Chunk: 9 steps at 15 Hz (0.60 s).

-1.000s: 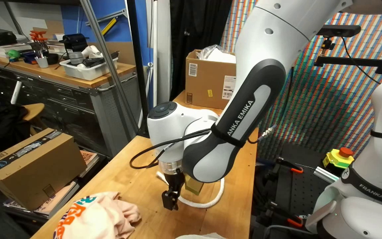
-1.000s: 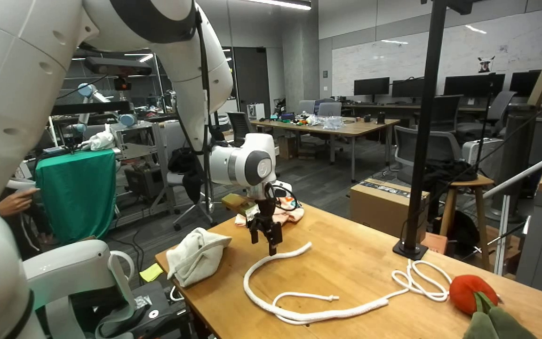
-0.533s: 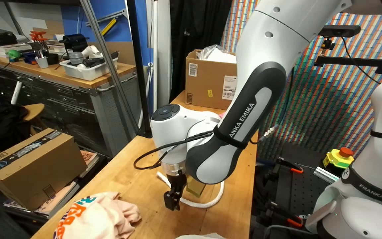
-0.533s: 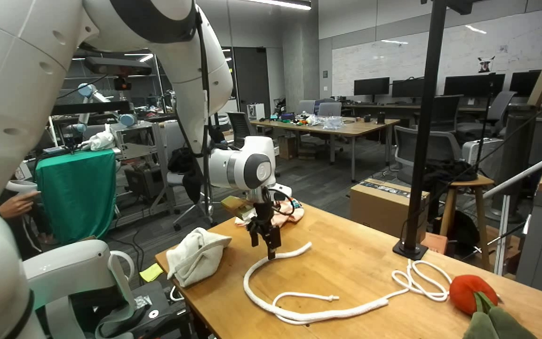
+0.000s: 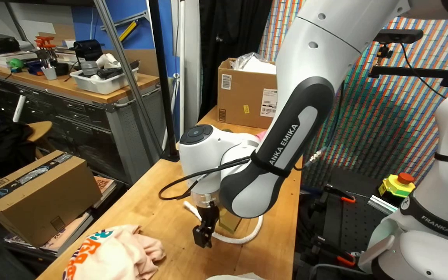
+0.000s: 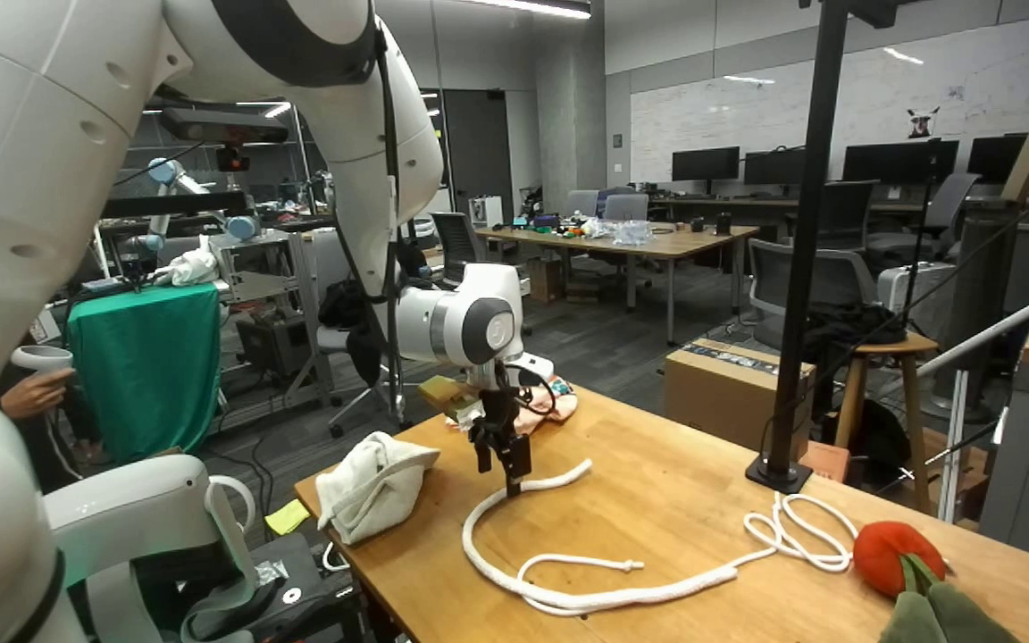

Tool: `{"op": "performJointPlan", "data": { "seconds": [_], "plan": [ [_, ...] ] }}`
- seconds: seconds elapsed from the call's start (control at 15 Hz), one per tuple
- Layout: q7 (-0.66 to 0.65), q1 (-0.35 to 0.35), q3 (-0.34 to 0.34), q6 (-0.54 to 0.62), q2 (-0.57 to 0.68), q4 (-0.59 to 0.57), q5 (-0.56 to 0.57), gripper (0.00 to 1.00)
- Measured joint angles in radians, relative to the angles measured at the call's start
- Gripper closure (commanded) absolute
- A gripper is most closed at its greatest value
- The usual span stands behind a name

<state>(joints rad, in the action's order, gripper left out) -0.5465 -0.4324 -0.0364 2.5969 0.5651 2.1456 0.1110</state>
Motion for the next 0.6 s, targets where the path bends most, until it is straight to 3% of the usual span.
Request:
{"op": "performJointPlan", "data": {
  "seconds": [0.53,0.6],
  "plan": [
    [0.0,0.001,0.0,0.004,0.008,0.0,-0.011,0.92],
    [0.0,0.001,0.0,0.004,0.008,0.0,-0.011,0.92]
  ]
}}
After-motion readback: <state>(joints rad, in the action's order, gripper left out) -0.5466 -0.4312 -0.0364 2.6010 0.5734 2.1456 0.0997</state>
